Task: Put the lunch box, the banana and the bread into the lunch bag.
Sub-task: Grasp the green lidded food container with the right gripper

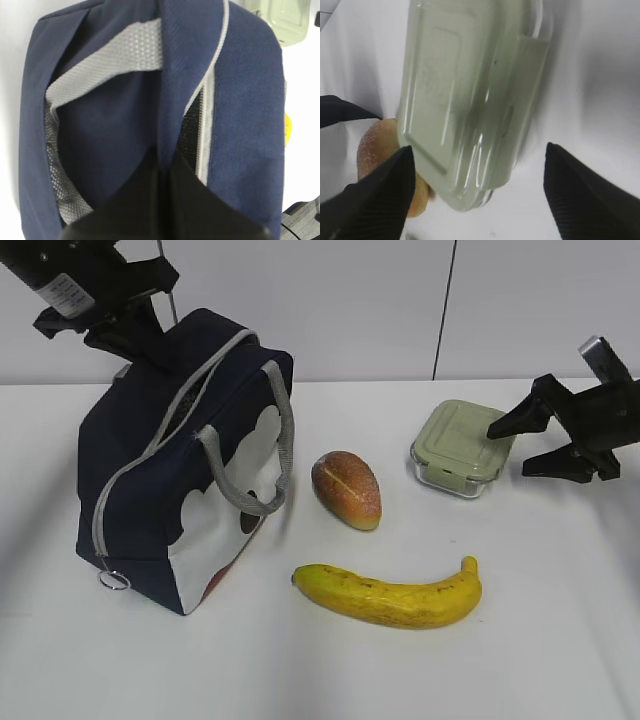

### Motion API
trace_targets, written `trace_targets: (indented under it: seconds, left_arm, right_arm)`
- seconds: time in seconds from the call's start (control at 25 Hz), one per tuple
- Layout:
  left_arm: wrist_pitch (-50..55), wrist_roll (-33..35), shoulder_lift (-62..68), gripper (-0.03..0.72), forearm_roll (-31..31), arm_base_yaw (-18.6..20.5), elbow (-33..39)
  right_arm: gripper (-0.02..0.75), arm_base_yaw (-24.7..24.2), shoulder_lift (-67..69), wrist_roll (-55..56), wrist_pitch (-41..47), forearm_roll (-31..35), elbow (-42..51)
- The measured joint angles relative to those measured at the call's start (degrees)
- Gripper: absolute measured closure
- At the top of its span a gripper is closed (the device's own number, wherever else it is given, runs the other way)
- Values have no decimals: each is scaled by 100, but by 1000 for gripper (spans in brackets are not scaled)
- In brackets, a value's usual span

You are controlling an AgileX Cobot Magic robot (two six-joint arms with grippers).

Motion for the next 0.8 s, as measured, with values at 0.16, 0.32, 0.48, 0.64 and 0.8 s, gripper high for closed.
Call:
trace_targets:
  seconds: [0.16, 0.32, 0.48, 0.64, 0.8]
  left_arm:
    - [0, 0, 0, 691, 0, 0, 0]
    - [0, 0, 0, 691, 0, 0, 0]
    - [0, 0, 0, 691, 5, 0, 0]
    - [0, 0, 0, 691, 5, 0, 0]
    - [0, 0, 0, 691, 5, 0, 0]
  right_arm:
    - [145, -3, 389, -168, 13, 151, -351]
    - [145, -3, 652, -282, 49, 335, -661]
    - [147, -3, 736, -471, 180, 367, -716]
    - [167, -3, 755, -597, 249, 406, -716]
    - [237, -3, 853, -650, 312, 430, -716]
